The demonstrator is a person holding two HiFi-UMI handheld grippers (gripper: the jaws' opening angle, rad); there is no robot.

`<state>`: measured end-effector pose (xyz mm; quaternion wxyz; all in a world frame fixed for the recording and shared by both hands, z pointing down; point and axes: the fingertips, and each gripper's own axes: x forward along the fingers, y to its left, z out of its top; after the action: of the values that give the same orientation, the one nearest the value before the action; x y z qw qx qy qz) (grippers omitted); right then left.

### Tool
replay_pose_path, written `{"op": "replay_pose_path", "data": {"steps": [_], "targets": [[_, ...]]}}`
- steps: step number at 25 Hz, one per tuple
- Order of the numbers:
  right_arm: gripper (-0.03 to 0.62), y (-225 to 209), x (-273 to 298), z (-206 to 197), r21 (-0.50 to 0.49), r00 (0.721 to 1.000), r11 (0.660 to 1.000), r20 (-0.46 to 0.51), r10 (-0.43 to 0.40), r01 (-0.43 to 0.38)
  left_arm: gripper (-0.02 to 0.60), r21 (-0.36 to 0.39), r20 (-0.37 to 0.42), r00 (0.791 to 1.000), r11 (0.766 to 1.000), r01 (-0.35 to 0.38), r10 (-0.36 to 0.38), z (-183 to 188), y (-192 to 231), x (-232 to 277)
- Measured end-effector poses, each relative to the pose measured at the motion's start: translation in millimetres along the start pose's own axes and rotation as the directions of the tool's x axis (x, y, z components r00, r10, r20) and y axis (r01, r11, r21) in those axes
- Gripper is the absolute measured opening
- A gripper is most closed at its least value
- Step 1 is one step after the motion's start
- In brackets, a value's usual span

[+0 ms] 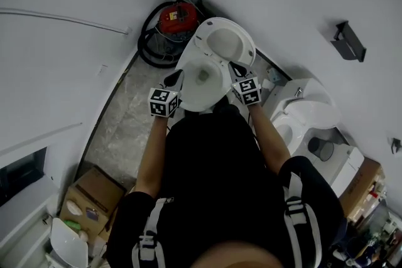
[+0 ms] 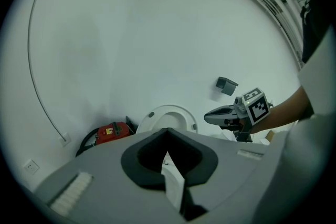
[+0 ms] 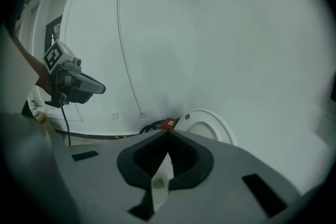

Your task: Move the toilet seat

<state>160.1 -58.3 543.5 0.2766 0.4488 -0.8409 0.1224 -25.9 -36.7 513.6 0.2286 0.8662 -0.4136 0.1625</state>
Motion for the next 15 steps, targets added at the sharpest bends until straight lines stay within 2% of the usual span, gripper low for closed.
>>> {"op": "replay_pose_path", "data": {"steps": [8,15], "targets": [[0.002,12,-14,-5,0.024,0.997,0.997,-0.005,-0.08,0.08,-0.002,0.037,-0.002,0.997,0.997,0.071,-0.071,0,3,-4],[0.002,22,-19,-8,0.025,0.994,0.994,-0.016,-0.104,0.104,-0.002,0.035,-0.003,0.995,0.995,0.096,-0.095,-7,6,-12]]}}
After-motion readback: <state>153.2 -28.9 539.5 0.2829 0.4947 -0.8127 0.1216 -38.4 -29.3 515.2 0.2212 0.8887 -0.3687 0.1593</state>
